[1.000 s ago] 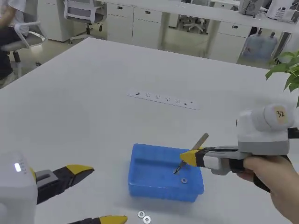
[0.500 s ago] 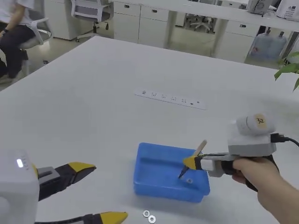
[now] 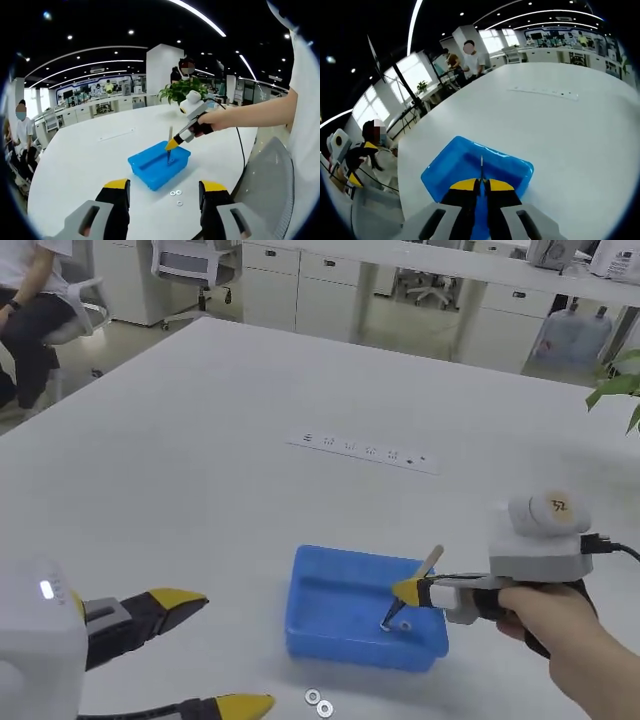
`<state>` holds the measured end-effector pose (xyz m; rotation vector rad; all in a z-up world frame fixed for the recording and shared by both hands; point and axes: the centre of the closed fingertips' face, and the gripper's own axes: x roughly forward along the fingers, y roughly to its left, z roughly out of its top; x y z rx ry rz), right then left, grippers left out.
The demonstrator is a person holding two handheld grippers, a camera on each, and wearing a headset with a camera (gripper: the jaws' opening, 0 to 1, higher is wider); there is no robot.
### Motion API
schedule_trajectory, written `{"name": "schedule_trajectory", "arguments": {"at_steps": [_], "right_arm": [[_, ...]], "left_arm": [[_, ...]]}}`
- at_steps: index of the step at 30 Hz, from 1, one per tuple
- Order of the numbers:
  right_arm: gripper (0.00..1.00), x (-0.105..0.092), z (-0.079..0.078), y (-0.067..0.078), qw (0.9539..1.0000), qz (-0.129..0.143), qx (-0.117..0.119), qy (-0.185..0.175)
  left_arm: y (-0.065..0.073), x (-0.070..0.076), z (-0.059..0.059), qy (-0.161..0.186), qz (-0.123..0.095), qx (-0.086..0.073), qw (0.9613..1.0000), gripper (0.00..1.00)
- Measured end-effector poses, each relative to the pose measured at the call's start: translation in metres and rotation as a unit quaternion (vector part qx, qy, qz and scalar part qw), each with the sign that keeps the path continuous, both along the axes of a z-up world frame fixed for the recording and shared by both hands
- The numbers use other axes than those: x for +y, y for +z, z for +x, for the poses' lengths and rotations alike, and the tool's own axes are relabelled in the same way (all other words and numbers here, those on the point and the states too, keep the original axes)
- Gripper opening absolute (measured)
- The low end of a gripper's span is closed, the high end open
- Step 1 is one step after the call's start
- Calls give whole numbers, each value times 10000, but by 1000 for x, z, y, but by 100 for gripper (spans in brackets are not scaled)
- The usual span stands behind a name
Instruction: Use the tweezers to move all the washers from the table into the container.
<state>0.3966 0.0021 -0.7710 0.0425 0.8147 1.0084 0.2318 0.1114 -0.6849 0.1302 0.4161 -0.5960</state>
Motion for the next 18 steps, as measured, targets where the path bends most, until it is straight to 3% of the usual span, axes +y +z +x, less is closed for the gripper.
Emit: {"name": "schedule_trajectory", "arguments": {"at_steps": [9,14,18], "right_arm": [[3,17,-24,42,9969,782,-72,29],[3,29,-42,52,9949,990,-63,161],[3,37,-57,49,9943,1001,16,375]], "left_arm": [[-1,-4,0,-55,-1,23,10000,55],[0,-6,0,-83,-10,21,10000,55],[0,-6,0,-97,-9,18,10000,55]]}}
